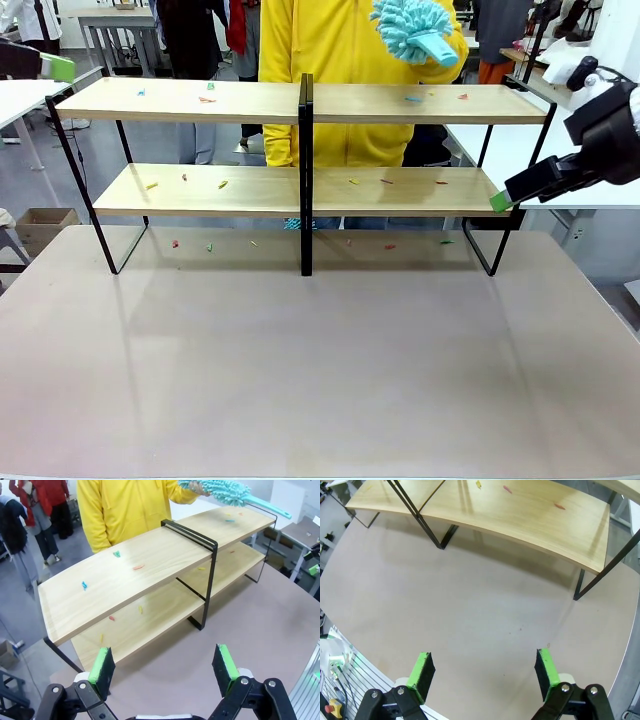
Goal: Clean the shelves.
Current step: Pick up the Duster when the human hands it over.
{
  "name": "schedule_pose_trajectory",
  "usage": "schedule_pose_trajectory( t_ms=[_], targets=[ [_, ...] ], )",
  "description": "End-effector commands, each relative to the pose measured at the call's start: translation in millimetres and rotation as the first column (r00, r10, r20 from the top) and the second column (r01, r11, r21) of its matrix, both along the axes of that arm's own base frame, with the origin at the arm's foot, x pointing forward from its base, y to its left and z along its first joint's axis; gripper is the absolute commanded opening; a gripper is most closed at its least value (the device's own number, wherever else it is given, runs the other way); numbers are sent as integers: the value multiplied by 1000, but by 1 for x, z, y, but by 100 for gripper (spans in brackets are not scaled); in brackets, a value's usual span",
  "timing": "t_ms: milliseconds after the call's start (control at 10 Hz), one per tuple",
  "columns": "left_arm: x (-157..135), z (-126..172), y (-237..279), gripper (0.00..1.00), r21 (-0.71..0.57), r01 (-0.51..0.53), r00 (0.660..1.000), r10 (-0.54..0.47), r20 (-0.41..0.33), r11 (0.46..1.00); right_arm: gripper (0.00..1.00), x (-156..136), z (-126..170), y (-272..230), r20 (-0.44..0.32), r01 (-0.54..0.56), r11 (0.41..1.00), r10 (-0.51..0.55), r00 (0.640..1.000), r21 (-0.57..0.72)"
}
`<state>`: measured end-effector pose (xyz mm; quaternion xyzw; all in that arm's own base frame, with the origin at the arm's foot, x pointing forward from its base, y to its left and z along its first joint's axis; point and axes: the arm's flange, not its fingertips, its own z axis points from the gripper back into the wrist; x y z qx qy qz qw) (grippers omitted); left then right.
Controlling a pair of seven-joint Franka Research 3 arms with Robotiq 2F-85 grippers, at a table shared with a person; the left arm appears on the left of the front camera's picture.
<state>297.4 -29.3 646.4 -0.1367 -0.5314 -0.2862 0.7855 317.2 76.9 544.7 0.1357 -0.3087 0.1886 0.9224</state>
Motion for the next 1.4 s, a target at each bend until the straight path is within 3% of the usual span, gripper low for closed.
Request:
schedule_pose_trajectory(
  t_ms=[0, 300, 400, 800, 1000, 1300],
  targets=[
    [-17, -27, -8, 100, 4, -20, 999, 20, -26, 1000, 100, -1, -7, -2, 1, -26, 1000, 26, 1000, -1],
    [-16, -23, -11, 100, -28, -51, 999, 51, -18, 998, 100, -1, -8, -3, -1, -28, 1000, 28, 1000, 1],
    [1, -2, -3, 100, 2, 0, 1000, 0, -14, 1000, 100, -2, -7, -3, 1, -29, 1000, 29, 1000, 1],
    [1, -2, -3, 100, 2, 0, 1000, 0, -14, 1000, 100, -24, 7, 19, 7, -37, 999, 37, 999, 21],
    [1, -2, -3, 100, 2, 0, 1000, 0, -14, 1000, 100, -52, 31, 29, 121, -32, 999, 28, 992, 31],
    [1, -2, -3, 100, 2, 0, 1000, 0, -14, 1000, 100, -69, 60, 28, 205, -9, 1000, 8, 979, 5]
  ],
)
